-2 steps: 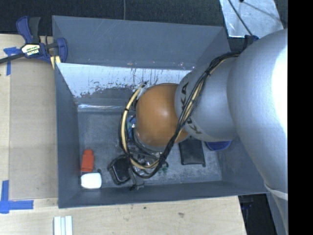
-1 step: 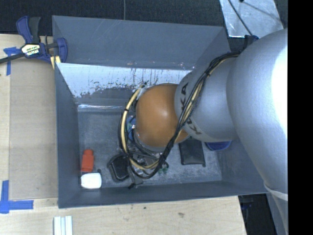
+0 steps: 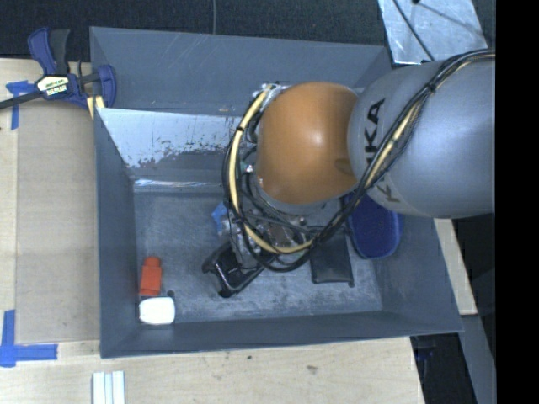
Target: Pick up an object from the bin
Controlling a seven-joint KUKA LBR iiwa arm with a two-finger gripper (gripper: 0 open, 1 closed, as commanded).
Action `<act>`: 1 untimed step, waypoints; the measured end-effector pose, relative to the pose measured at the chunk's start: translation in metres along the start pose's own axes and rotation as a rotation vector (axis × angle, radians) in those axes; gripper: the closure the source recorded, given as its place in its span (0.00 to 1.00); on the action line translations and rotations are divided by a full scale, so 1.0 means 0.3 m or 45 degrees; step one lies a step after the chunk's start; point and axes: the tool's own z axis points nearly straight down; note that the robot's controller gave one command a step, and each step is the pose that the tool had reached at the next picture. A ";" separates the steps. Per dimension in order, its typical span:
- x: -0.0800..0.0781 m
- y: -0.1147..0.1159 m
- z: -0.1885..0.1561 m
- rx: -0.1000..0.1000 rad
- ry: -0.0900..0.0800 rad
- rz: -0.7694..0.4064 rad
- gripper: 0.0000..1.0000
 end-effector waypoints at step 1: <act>-0.041 -0.140 -0.311 0.002 -0.001 -0.025 1.00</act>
Offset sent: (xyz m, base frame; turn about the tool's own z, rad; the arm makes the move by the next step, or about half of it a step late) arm 0.0206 -0.0344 0.0909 -0.0247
